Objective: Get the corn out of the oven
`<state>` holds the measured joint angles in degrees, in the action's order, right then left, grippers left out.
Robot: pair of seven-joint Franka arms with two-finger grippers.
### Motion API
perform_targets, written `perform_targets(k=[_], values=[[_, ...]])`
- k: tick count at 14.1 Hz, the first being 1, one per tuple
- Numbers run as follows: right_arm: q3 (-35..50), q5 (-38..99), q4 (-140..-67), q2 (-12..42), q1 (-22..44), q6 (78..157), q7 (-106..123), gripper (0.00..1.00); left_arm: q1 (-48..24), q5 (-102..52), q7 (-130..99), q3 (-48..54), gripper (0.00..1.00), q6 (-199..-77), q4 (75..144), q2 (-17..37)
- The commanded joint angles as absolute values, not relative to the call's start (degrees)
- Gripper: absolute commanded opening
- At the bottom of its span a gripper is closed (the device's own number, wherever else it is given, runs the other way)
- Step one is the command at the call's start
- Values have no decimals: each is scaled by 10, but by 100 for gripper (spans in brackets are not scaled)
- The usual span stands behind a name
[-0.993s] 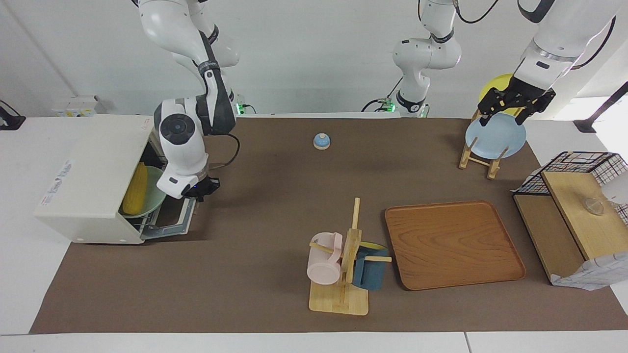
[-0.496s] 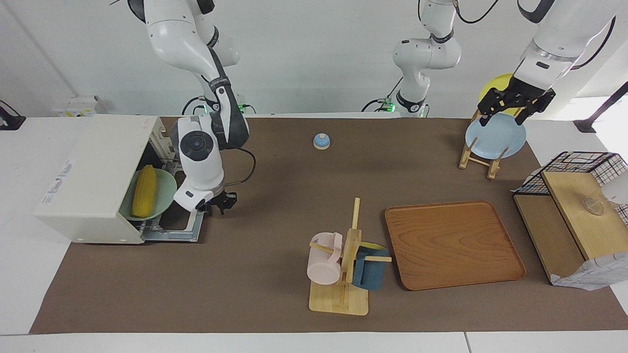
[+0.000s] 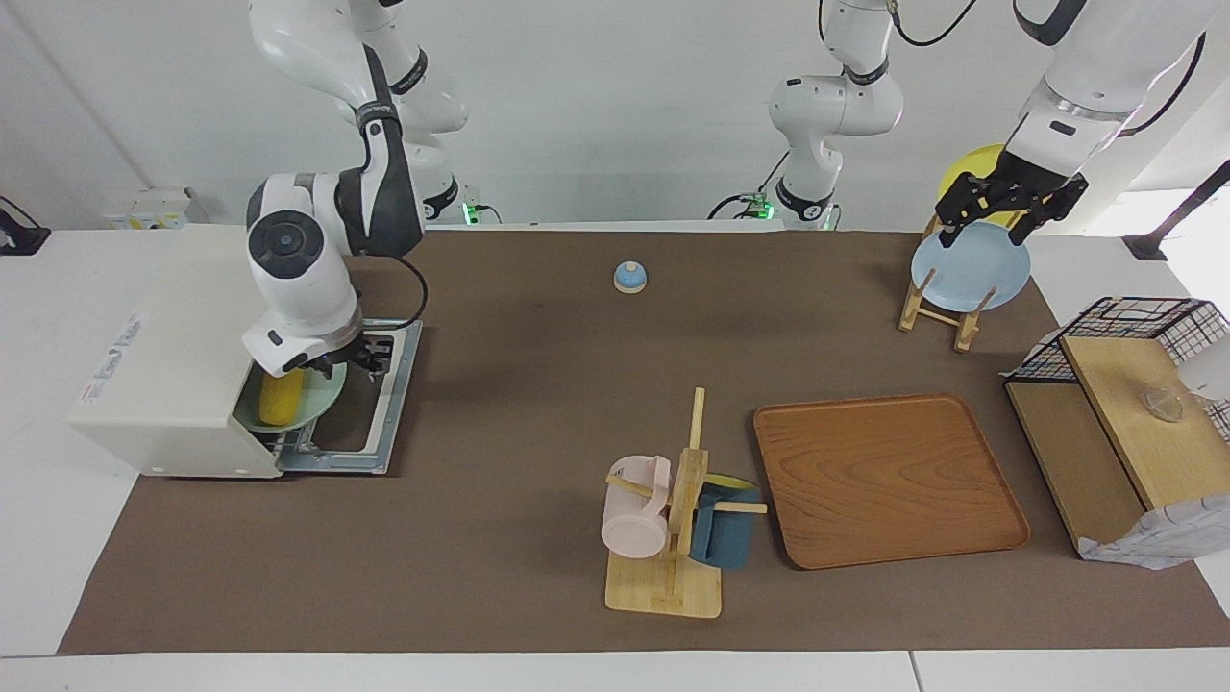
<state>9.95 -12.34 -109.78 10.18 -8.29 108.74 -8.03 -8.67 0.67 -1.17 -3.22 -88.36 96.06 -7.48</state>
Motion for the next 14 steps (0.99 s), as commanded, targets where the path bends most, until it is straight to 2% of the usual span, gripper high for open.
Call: perform_targets(k=[1,3,4,6,7,10,12,14], values=[[104,-122,-1154,88,-97,1144,-75,62,-82,1,-5,-31,100,-874,959,-82],[104,-121,-1167,91,-108,1174,-48,59,-82,1,-5,-32,100,-874,959,-82],[104,-122,-1168,92,-109,1179,-44,50,-82,1,-5,-31,100,-874,959,-82],[104,-131,-1165,92,-100,1167,-34,12,-82,1,-5,-32,100,-874,959,-82],[105,-138,-1159,93,-95,1152,-27,0,-82,1,-5,-32,100,-874,959,-82],[105,-184,-1107,105,-27,1081,-32,0,-82,1,-5,-32,100,-874,959,-82],[105,-181,-1029,132,31,1017,-62,0,-82,1,-5,-32,100,-874,959,-82],[105,-178,-936,186,115,959,-152,0,-82,1,-5,-32,100,-874,959,-82]])
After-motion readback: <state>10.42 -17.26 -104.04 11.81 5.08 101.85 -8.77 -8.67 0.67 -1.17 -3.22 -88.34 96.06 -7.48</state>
